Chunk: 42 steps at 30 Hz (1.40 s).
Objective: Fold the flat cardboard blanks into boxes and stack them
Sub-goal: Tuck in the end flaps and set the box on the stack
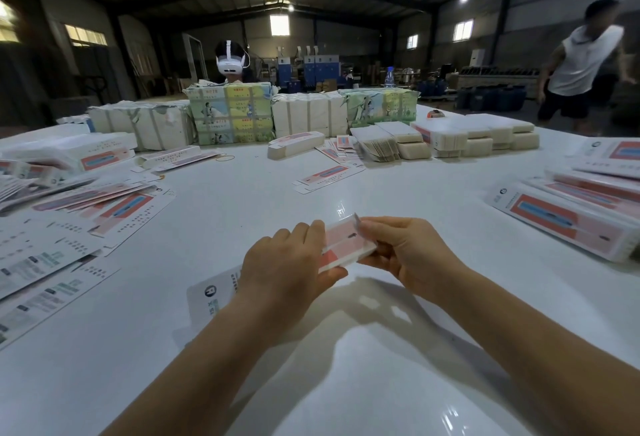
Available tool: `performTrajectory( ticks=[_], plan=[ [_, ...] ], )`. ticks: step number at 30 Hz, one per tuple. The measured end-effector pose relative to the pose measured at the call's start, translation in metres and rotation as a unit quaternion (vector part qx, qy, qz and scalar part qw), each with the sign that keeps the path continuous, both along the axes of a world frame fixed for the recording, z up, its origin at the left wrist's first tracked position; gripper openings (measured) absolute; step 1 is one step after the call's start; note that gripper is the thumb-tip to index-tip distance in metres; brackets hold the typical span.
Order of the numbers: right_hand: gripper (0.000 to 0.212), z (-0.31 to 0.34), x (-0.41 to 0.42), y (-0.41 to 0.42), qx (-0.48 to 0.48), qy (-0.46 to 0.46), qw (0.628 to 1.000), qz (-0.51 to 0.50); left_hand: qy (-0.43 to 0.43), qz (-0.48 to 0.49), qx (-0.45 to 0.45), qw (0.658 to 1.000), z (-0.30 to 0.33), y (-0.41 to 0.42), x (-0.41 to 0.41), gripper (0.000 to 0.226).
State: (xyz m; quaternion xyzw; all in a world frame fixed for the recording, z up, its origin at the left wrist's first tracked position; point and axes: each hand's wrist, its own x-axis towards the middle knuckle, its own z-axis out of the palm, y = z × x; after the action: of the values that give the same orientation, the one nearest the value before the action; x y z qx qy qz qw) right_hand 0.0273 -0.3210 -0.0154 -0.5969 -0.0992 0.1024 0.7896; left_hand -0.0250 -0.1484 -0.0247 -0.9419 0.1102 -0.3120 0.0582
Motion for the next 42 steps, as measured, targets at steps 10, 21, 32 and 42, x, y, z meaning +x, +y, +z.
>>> performTrajectory(
  ticks=[10,21,32,42],
  plan=[
    [0.022,0.003,-0.006,0.0,-0.005,-0.03,0.999,-0.029,-0.051,-0.017,-0.006,0.999,0.007,-0.005,-0.003,0.064],
    [0.063,-0.003,-0.013,0.009,-0.176,-0.183,0.962,-0.096,-0.08,0.016,0.061,0.995,0.009,-0.008,-0.003,0.069],
    [0.028,-0.01,-0.012,0.011,-0.275,-0.261,0.918,-0.116,-0.049,0.045,-0.009,0.998,0.005,-0.014,-0.004,0.067],
    [0.022,-0.012,-0.017,0.008,-0.291,-0.35,0.868,-0.2,-0.047,0.028,-0.026,0.998,0.006,-0.02,-0.007,0.065]
  ],
)
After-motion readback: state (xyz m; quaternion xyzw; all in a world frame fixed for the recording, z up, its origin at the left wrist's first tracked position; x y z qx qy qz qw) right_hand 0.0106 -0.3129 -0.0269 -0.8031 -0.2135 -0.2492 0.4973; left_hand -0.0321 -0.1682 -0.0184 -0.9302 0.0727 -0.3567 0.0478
